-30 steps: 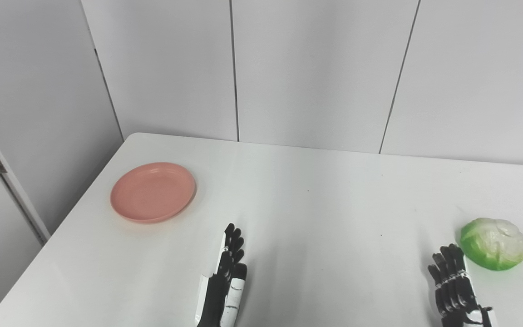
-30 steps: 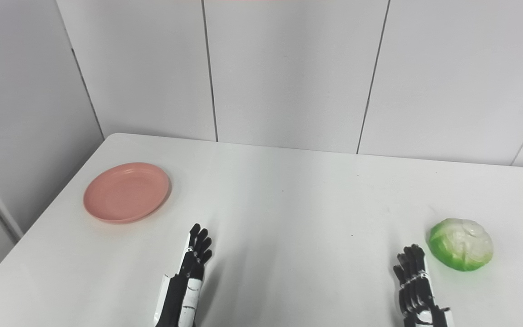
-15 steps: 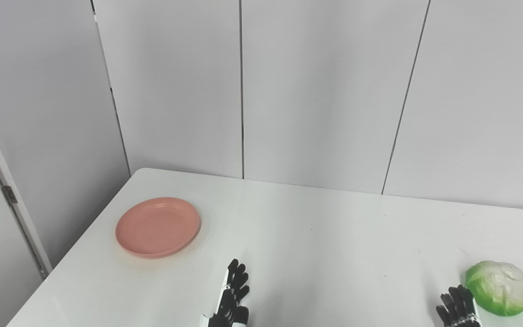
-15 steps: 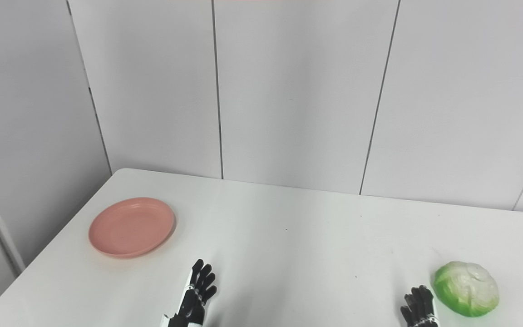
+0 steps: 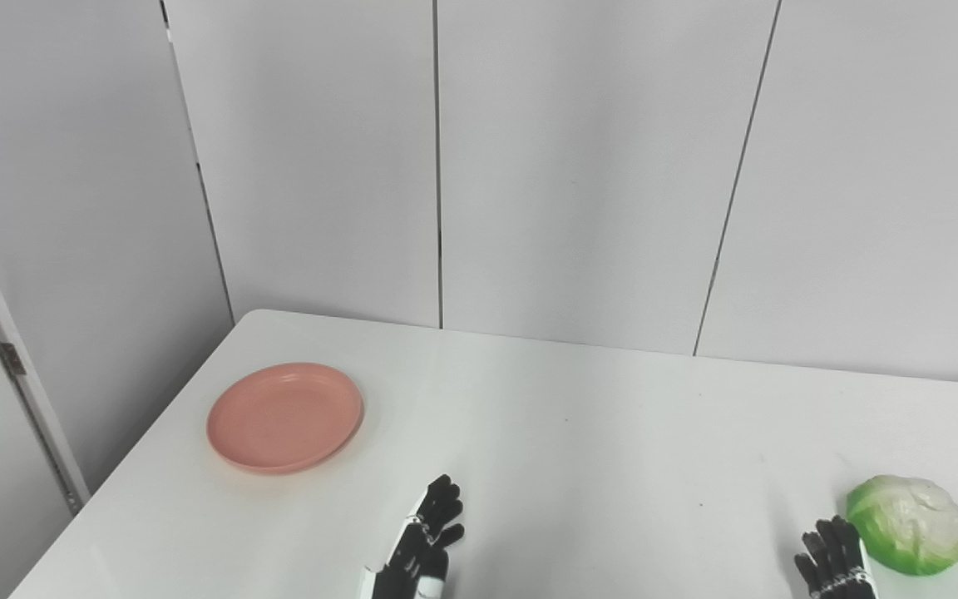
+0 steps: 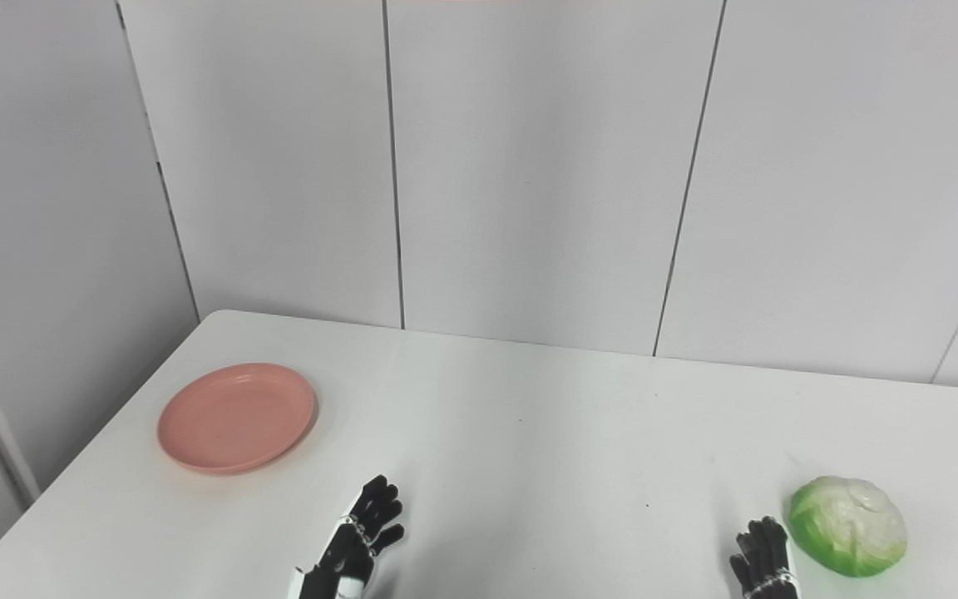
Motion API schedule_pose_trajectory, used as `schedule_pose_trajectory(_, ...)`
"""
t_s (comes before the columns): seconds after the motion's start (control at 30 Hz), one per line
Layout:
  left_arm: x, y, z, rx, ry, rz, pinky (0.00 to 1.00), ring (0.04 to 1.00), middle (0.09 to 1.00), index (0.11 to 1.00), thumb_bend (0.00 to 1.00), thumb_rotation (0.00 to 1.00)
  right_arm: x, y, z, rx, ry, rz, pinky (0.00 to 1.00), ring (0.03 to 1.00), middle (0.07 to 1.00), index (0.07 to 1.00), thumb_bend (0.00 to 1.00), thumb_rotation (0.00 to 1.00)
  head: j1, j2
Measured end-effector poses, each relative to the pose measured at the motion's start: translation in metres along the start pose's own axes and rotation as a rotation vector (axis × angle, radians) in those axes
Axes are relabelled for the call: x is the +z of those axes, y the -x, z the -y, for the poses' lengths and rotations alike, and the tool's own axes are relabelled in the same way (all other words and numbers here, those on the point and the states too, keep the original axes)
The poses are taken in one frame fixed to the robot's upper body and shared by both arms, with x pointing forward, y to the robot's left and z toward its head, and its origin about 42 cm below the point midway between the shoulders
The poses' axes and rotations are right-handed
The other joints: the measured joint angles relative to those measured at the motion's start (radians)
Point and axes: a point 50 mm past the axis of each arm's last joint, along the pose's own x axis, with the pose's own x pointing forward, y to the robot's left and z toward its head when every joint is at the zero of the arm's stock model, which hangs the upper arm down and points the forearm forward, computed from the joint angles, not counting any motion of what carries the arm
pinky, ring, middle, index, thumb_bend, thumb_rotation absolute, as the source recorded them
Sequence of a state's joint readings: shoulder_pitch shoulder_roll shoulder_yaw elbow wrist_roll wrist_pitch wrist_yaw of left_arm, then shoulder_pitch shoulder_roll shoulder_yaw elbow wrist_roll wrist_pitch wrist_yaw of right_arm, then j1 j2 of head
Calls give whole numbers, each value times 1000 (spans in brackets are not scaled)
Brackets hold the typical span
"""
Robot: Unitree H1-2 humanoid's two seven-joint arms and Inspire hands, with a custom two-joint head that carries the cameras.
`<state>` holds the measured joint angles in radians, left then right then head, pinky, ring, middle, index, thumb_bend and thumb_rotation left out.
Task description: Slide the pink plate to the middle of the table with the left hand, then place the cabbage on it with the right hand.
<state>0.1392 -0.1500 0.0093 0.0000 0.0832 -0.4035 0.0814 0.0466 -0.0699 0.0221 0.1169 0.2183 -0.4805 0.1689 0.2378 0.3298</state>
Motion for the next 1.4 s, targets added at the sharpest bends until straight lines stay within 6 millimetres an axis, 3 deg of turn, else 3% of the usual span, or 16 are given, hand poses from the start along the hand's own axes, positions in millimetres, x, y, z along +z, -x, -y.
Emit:
schedule_pose_trajectory(0.07,10,-13,-14,16,-27,38,733,818,822,768,975,953,0,0,0,-1,4,-1,1000,1000,1000,1000,813,1000,-5,0)
schedule_pose_trajectory(0.17,32,-43,-29,-10,-117,152,762,829,839,784,997,975,0,0,0,-4,7,-1,1000,1000,1000,1000,807,1000,-5,0)
schedule_pose_trajectory(0.33,63,-80,-50,-21,-254,284,828,855,870,814,954,1000,0,0,-1,-3,6,-1,1000,997,993,1000,814,1000,-5,5)
schedule_pose_trajectory(0.77,101,-156,-98,58,-322,367,771,836,852,781,926,988,1,0,-2,-3,13,1,1000,986,969,1000,810,1000,-2,15)
schedule_pose_trajectory(0.9,101,-173,-114,83,-352,349,776,840,841,783,904,1000,2,1,-2,-1,15,2,1000,979,963,1000,806,1000,0,21)
schedule_pose_trajectory(1.13,104,-215,-176,147,-400,295,795,838,829,788,869,969,2,2,-2,1,24,1,1000,980,959,1000,801,1000,12,26)
schedule_pose_trajectory(1.3,90,-241,-203,165,-334,202,810,852,841,788,884,916,3,3,-1,-4,24,1,1000,982,963,1000,792,1000,32,34)
schedule_pose_trajectory(1.4,81,-250,-209,177,-245,137,823,858,841,792,869,903,4,4,-1,-8,25,3,1000,985,965,1000,783,1000,34,37)
